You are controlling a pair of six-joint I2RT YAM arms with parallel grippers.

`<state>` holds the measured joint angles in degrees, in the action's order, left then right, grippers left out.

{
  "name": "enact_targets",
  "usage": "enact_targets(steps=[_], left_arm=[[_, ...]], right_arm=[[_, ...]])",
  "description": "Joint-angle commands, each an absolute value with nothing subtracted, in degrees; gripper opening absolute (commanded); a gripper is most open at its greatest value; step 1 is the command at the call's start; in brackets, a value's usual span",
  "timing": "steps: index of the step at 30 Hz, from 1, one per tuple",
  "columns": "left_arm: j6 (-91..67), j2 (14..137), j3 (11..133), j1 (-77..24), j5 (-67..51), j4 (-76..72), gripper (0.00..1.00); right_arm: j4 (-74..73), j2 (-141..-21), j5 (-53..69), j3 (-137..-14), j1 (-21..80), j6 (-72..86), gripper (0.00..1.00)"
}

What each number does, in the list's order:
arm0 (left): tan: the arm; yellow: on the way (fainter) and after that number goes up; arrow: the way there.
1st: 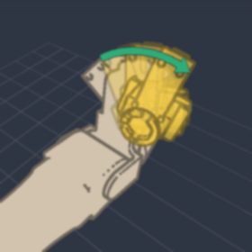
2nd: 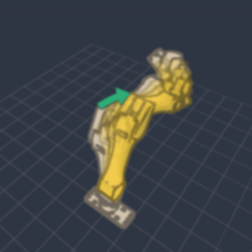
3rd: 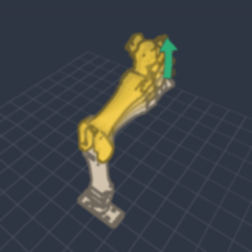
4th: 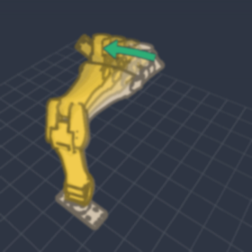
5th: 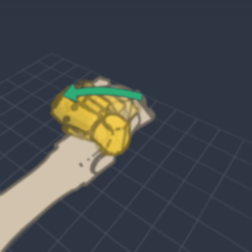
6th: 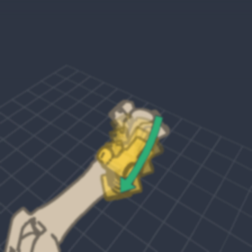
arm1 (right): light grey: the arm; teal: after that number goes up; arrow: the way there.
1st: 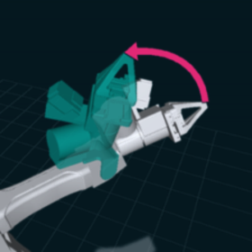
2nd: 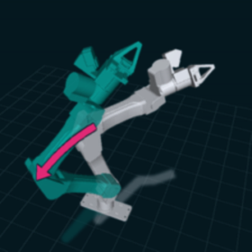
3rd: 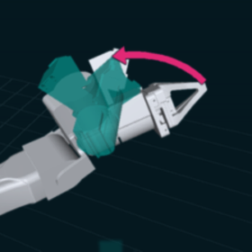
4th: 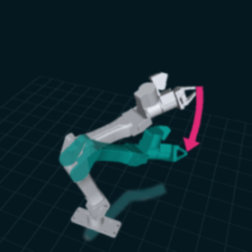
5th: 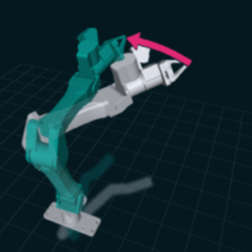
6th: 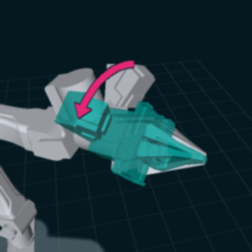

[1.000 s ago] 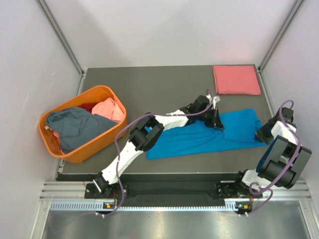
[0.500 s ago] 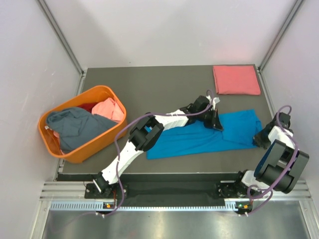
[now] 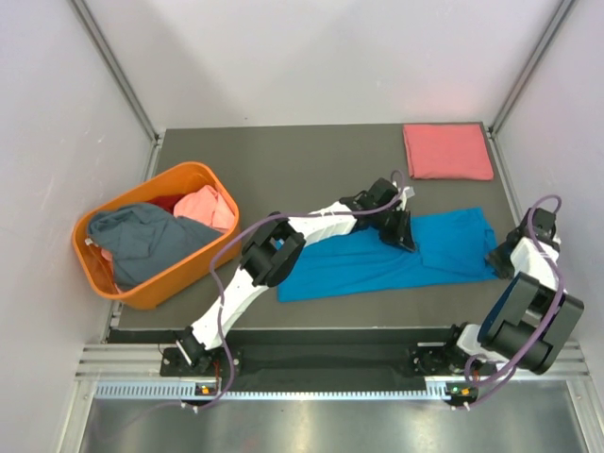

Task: Fold and stack the t-shirts
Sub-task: Fold the tshirt

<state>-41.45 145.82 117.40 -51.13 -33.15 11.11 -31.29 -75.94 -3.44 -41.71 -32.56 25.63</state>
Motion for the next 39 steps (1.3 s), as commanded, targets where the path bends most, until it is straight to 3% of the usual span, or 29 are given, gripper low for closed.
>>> enact_targets(steps=[1,8,20,24,30,39], left_arm=[[-36.3,135.7,118.0,-51.0,-31.5,17.4,0.22],[-31.4,127.4,113.2,-47.6,-28.5,26.4,0.25],[-21.0,114.4,96.9,-28.4,-21.7,38.6,0.3],[-15.8,114.4,98.9,-24.2,-18.7,45.1,0.31],[-9.0,116.2,100.5,-23.5,-7.7,51.5,0.35],[-5.5,122.6,99.7,-23.3,-1.7,54.5,0.37]], right_arm=[[-33.6,-71.1,-4.3,-45.3,-33.2,27.2,0.28],[-34.1,-67.9,-1.8,-45.2,-32.7,30.1,0.31],[-28.5,-69.0,-5.2,-43.4,-33.9,34.5,0.48],[-24.3,-70.7,-4.6,-42.1,-35.9,33.3,0.51],[-20.9,-71.3,1.3,-42.8,-36.6,30.8,0.47],[-19.9,-72.7,8.4,-44.6,-35.9,29.0,0.49]])
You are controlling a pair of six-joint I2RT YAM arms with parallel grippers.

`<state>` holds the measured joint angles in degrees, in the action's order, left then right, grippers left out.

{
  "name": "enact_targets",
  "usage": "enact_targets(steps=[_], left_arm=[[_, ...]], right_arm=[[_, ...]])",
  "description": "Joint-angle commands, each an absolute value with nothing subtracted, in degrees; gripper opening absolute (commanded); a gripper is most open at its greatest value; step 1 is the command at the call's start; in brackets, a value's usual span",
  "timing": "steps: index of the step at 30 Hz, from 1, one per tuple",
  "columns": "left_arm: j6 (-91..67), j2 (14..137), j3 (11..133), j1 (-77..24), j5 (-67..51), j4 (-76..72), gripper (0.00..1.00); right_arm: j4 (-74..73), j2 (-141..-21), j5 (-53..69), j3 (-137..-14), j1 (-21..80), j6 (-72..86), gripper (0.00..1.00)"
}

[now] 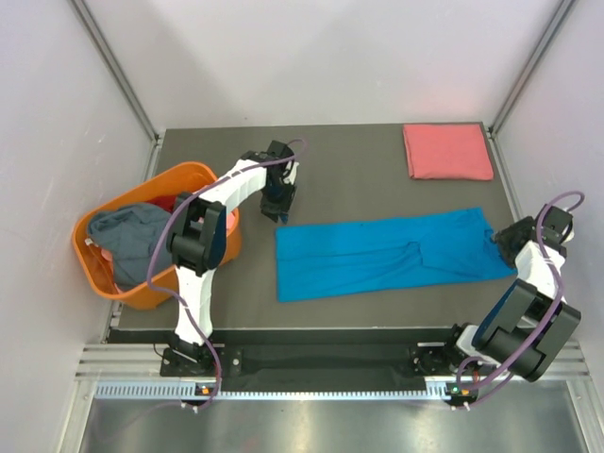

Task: Fold and stack the t-shirts
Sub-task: Fold the tshirt

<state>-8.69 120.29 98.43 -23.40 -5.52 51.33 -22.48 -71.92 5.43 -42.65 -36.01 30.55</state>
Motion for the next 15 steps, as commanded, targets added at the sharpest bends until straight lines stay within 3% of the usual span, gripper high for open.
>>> enact_targets(steps=[1,11,14,15], left_arm=[[-5.2,122.7,99.5,-23.3,-1.1,54.5,0.38],[-3.2,125.2,99.6,-23.3,-0.5,54.0,0.37],[-3.6,125.0,99.5,-23.4,-0.7,53.5,0.28],[-3.7,124.9,99.3,-23.4,-1.1,53.4,0.17]], right_arm=[[-19.7,-72.8,9.1,-44.7,-35.9,29.0,0.49],[-18.5,-73.1,11.3,-45.0,-35.7,29.7,0.5],[-18.2,-72.8,11.0,-45.0,-35.4,29.9,0.5],[-18.1,-72.8,10.9,-45.0,-35.2,30.2,0.5]])
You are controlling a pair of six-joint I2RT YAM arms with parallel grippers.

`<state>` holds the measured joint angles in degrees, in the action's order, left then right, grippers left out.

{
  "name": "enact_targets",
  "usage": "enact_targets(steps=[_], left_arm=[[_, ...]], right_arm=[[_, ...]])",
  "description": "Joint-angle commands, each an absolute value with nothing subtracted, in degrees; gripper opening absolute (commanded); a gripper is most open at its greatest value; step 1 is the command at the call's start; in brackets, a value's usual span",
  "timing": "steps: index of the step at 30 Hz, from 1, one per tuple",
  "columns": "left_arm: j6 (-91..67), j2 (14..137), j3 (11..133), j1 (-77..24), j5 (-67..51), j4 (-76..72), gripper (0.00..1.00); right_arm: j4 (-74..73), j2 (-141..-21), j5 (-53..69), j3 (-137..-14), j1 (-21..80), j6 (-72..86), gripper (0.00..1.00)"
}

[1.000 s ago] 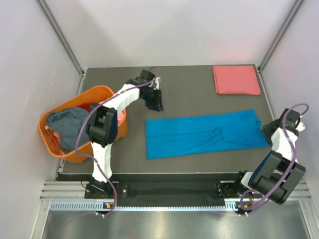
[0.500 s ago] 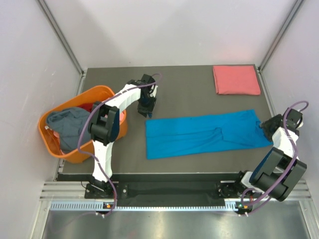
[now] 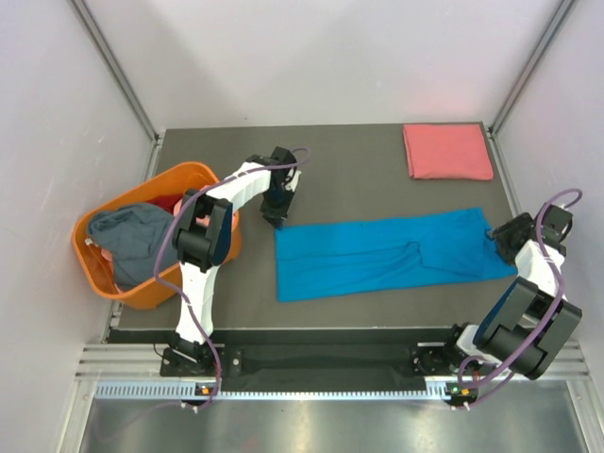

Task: Fold and stack the t-shirts
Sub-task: Fold the tshirt

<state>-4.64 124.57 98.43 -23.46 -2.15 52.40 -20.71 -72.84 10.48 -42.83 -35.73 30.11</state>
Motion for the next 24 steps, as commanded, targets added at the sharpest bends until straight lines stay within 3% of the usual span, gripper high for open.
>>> enact_targets(steps=[1,2,3,12,24], left_arm=[[-3.9,125.0,99.3,-23.3,-1.3,53.1,0.1],[-4.1,125.0,99.3,-23.3,-1.4,53.0,0.01],[-4.3,125.2,99.2,-23.3,-0.7,53.0,0.0],[-7.9,123.5,97.1,-23.3,5.1,52.5,0.0],[-10.8,119.0,93.3,-23.3,9.0,53.3,0.0]], right_arm=[[-18.1,-72.6,10.9,-45.1,-35.2,30.4,0.5],[-18.2,-72.8,10.9,-45.3,-34.8,30.7,0.5],[-18.4,-72.7,10.9,-45.6,-34.3,30.8,0.5],[-19.8,-76.0,6.8,-50.3,-26.4,29.5,0.51],[-30.0,-94.2,-4.8,-69.9,-17.4,36.4,0.48]])
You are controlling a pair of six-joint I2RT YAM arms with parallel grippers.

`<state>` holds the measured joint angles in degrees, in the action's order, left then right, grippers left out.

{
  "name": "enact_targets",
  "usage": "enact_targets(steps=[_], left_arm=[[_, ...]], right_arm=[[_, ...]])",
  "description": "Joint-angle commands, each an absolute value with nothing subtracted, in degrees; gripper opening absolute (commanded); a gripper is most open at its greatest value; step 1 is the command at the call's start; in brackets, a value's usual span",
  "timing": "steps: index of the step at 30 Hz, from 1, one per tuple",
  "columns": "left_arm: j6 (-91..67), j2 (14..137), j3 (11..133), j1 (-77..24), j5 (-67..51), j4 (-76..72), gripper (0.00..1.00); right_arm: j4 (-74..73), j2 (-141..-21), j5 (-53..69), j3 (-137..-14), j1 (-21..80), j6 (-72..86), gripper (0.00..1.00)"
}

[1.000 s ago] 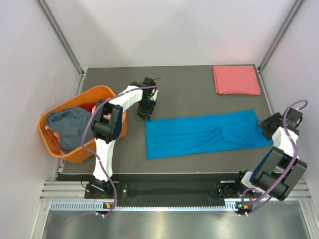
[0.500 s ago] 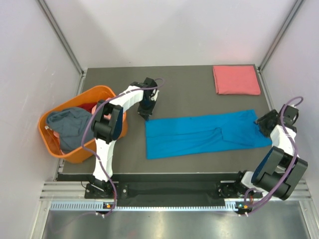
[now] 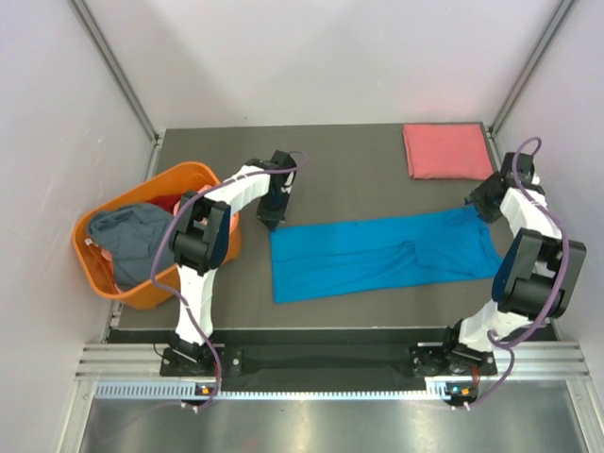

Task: Fold and stack the t-shirts
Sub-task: Fold the tshirt

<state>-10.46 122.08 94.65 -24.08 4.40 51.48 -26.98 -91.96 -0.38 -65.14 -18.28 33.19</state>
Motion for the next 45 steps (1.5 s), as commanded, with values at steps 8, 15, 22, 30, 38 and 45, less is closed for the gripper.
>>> enact_targets(steps=[8,15,22,30,38,45], left_arm=[[-10.6,117.7,92.8,-23.3,7.8,52.8,0.0],[-10.2,117.2,92.1,-23.3,7.7,52.7,0.0],[-10.1,117.5,92.3,-23.3,8.0,52.7,0.0],[-10.7,118.2,92.1,-23.3,10.3,53.3,0.0],[-11.5,117.7,91.1,-23.3,10.5,53.5,0.0],[-12.3,116.3,90.2,-23.4,10.0,53.9,0.0]], right_arm=[[-30.5,-102.6,-3.7,-77.6,-15.4,39.8,0.46],[-30.6,-106.8,-4.4,-80.8,-14.2,41.8,0.41],[-31.2,-110.8,-7.2,-82.9,-13.9,41.7,0.41],[-30.3,-115.0,-9.9,-82.5,-13.9,40.8,0.4],[-29.1,-117.5,-9.8,-82.9,-13.9,39.6,0.3],[-27.5,-117.8,-8.2,-81.8,-13.9,38.5,0.03]])
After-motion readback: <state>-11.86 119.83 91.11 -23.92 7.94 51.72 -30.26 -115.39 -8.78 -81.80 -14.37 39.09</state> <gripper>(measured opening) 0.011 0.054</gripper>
